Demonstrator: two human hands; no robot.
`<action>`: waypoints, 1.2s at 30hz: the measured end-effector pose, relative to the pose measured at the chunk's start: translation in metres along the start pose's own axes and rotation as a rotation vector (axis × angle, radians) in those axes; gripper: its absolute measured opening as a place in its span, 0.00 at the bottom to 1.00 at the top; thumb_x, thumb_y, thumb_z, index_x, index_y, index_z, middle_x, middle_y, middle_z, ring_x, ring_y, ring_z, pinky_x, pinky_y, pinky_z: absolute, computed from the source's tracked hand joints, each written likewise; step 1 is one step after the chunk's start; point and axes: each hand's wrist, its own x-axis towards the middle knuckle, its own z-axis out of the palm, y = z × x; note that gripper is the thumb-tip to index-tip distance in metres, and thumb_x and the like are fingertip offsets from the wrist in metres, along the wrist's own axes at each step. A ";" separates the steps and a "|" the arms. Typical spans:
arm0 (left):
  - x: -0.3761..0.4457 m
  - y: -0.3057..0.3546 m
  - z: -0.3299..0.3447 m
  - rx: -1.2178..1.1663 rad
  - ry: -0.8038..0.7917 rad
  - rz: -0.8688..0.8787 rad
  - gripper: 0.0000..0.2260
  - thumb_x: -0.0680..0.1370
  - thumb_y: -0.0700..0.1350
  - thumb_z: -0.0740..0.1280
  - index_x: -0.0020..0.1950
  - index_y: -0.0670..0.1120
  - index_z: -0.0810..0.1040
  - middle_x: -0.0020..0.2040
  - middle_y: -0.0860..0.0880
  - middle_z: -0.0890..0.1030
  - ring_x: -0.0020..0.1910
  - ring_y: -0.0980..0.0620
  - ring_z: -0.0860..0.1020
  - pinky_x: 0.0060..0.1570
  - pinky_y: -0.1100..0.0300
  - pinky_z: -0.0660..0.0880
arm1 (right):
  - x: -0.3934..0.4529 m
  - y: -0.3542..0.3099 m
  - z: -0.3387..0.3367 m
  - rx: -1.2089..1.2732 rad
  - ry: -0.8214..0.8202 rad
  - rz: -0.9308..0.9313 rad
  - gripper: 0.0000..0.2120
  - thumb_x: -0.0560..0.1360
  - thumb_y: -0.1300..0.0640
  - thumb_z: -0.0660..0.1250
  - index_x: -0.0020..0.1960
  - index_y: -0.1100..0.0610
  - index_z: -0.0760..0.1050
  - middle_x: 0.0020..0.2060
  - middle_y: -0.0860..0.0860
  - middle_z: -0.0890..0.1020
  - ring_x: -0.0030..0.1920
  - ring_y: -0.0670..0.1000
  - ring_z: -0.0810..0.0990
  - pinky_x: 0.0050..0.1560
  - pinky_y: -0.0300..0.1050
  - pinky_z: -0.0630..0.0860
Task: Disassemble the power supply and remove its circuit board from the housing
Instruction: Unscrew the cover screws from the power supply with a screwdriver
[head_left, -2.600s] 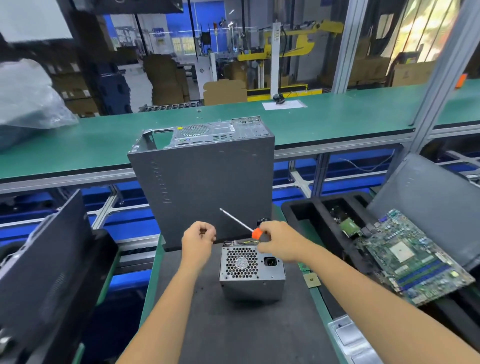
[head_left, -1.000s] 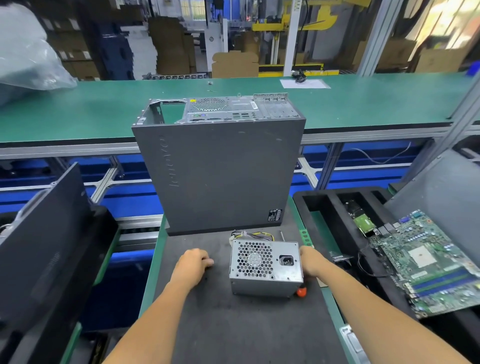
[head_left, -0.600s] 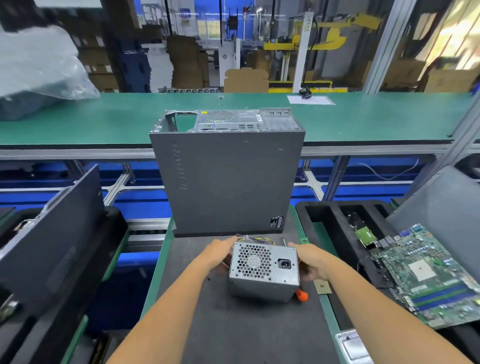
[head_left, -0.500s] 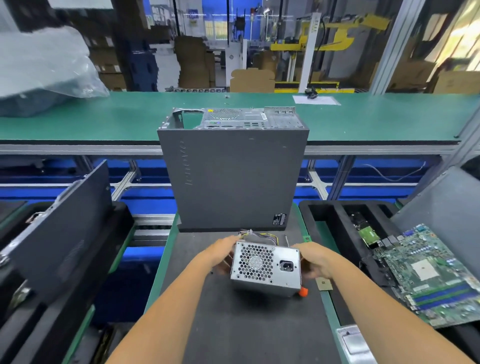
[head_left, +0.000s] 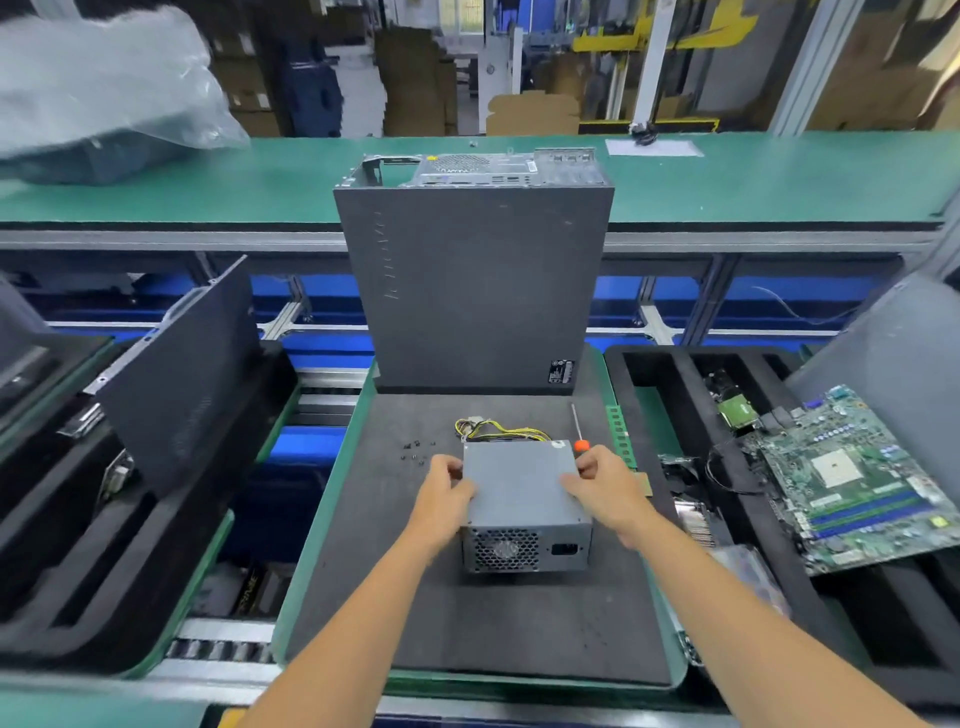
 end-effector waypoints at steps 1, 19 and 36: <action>-0.005 -0.005 0.004 -0.025 0.020 0.007 0.08 0.76 0.40 0.61 0.54 0.48 0.67 0.49 0.51 0.75 0.42 0.55 0.74 0.35 0.61 0.68 | -0.003 0.005 0.004 0.023 0.004 -0.003 0.08 0.74 0.61 0.68 0.46 0.59 0.69 0.43 0.54 0.78 0.45 0.52 0.75 0.44 0.47 0.71; 0.008 -0.016 0.015 -0.123 -0.100 -0.393 0.33 0.75 0.67 0.58 0.68 0.44 0.71 0.64 0.47 0.75 0.59 0.47 0.77 0.62 0.50 0.73 | -0.003 0.011 0.027 0.378 -0.121 0.361 0.10 0.73 0.47 0.73 0.40 0.46 0.72 0.29 0.38 0.81 0.36 0.43 0.83 0.40 0.39 0.79; 0.012 -0.009 0.021 -0.265 -0.057 -0.421 0.30 0.73 0.63 0.59 0.68 0.44 0.70 0.64 0.46 0.75 0.60 0.44 0.76 0.62 0.47 0.72 | 0.016 0.001 0.028 0.325 -0.143 0.401 0.17 0.70 0.48 0.75 0.54 0.53 0.76 0.47 0.51 0.85 0.44 0.52 0.85 0.39 0.43 0.79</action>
